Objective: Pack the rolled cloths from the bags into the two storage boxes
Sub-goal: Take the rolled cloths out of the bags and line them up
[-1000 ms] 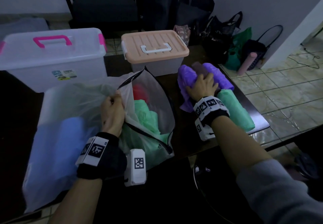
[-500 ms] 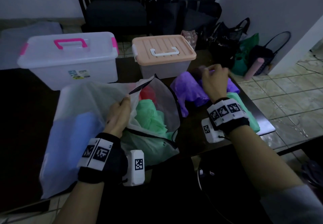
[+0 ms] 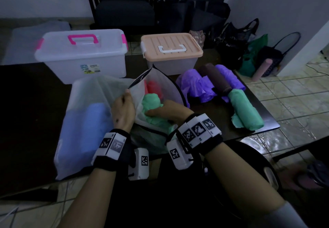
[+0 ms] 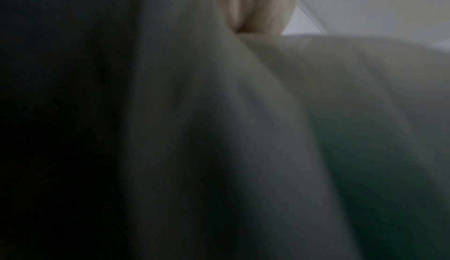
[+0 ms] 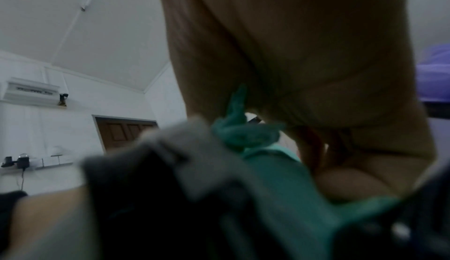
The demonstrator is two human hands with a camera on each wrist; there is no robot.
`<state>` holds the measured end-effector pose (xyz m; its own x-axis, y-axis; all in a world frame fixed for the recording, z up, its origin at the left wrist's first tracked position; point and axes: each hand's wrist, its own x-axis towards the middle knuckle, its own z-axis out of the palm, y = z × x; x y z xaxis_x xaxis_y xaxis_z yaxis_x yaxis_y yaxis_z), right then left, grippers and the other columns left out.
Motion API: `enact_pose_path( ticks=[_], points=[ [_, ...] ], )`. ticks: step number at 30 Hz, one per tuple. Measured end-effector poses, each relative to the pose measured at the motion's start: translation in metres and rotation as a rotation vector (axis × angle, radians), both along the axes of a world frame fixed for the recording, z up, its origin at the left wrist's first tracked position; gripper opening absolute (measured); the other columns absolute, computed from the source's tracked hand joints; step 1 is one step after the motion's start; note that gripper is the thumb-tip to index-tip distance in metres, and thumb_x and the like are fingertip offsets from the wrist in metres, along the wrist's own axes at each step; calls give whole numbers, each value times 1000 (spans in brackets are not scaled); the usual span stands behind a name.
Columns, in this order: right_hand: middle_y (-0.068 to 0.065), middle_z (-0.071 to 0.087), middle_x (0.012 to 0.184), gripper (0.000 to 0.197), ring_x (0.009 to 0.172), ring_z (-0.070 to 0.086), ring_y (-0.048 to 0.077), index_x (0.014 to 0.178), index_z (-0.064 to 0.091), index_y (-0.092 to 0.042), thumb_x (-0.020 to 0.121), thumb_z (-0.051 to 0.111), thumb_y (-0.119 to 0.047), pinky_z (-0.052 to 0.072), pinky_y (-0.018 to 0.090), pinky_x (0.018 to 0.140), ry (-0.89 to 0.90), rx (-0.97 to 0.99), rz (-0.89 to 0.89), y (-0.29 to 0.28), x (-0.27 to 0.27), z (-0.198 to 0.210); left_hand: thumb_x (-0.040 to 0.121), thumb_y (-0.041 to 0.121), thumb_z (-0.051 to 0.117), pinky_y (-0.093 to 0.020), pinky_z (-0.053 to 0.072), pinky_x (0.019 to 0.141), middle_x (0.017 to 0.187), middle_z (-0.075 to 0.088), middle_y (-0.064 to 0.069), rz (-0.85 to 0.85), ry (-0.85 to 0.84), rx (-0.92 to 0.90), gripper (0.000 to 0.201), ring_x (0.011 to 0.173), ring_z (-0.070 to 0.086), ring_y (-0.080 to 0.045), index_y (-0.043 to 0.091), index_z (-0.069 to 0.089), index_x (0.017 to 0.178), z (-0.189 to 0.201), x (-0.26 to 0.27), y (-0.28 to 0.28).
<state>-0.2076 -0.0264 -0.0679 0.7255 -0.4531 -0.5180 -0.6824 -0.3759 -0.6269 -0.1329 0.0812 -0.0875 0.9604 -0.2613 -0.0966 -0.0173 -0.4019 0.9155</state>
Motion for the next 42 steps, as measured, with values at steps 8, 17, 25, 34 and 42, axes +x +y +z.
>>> enact_pose_path(
  ticks=[8,17,25,34,42],
  points=[
    [11,66,109,60,99,64,24,115,60,-1,72,75,-40,54,35,87,-184,46,-170,4,1,-13,103,32,24,-27,30,85,124,54,-22,5,13,-2,49,115,49,-31,-2,55,120,5,-4,-1],
    [9,69,86,13,74,66,20,95,65,-4,86,61,-13,56,30,68,-756,449,-743,-40,-20,10,103,34,23,-28,27,78,69,35,10,-4,5,57,39,66,39,-10,29,34,65,-1,0,-7],
    [21,43,133,63,117,48,37,141,31,-9,87,59,-24,39,39,92,-332,-597,-619,-112,-78,-4,103,30,25,-28,28,76,69,41,6,-30,-68,79,42,72,42,-16,18,45,68,-2,0,-6],
    [22,35,136,75,135,22,40,143,24,-9,81,61,-32,18,61,106,165,-940,-495,-127,-109,-54,103,32,24,-32,29,76,82,49,-9,-37,-82,64,42,87,45,-23,10,52,81,-1,-2,-7],
    [20,29,145,70,141,9,45,147,13,-7,90,49,-26,9,67,107,171,-853,-444,-128,-110,-57,102,32,26,-35,32,75,76,47,-8,-17,-73,13,42,84,44,-21,11,48,74,-4,-2,-8]
  ],
)
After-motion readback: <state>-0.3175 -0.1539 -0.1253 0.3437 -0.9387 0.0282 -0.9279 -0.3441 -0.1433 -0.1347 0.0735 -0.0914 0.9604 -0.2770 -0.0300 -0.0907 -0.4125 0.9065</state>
